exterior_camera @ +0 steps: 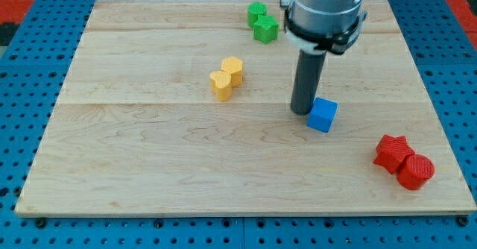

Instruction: Slide the blue cube to the blue triangle

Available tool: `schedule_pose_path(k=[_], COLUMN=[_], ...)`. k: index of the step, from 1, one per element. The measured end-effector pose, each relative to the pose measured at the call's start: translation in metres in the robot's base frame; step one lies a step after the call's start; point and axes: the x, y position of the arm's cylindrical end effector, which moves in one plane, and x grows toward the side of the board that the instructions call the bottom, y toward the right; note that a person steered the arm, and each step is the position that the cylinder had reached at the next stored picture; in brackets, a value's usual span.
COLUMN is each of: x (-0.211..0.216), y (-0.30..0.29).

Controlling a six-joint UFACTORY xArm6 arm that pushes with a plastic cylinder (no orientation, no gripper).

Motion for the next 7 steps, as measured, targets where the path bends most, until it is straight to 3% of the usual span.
schedule_pose_path(k=[2, 4, 5, 6, 7], x=[-0.006, -0.002, 0.025, 0.062, 0.065], y=[0.066, 0.094, 0.122, 0.063, 0.013])
